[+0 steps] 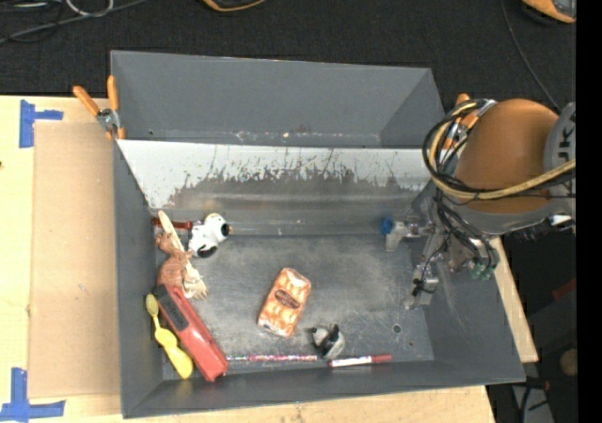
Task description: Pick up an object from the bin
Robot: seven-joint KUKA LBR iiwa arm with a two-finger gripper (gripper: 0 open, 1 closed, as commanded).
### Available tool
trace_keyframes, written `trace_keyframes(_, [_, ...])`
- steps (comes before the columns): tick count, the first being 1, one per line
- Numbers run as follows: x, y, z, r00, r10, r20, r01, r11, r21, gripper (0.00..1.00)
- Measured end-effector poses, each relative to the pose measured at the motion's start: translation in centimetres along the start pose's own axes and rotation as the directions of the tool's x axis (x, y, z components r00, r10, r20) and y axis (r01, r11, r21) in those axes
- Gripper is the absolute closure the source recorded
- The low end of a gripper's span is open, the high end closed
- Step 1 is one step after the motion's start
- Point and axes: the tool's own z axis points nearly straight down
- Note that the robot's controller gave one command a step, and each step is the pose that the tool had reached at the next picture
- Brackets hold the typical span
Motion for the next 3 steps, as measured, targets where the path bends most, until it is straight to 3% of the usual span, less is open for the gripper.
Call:
trace_keyframes(1, [-0.2,0.0,-0.4,1.0,-0.003,0.007,0.003,1.0,0.001,0.0])
trace_keyframes(2, [-2.3,2.6,2.8,0.996,-0.086,0.008,0.086,0.996,0.002,0.0])
trace_keyframes(3, [-5.8,3.1,5.7,0.994,-0.112,0.012,0.112,0.994,0.003,0.0])
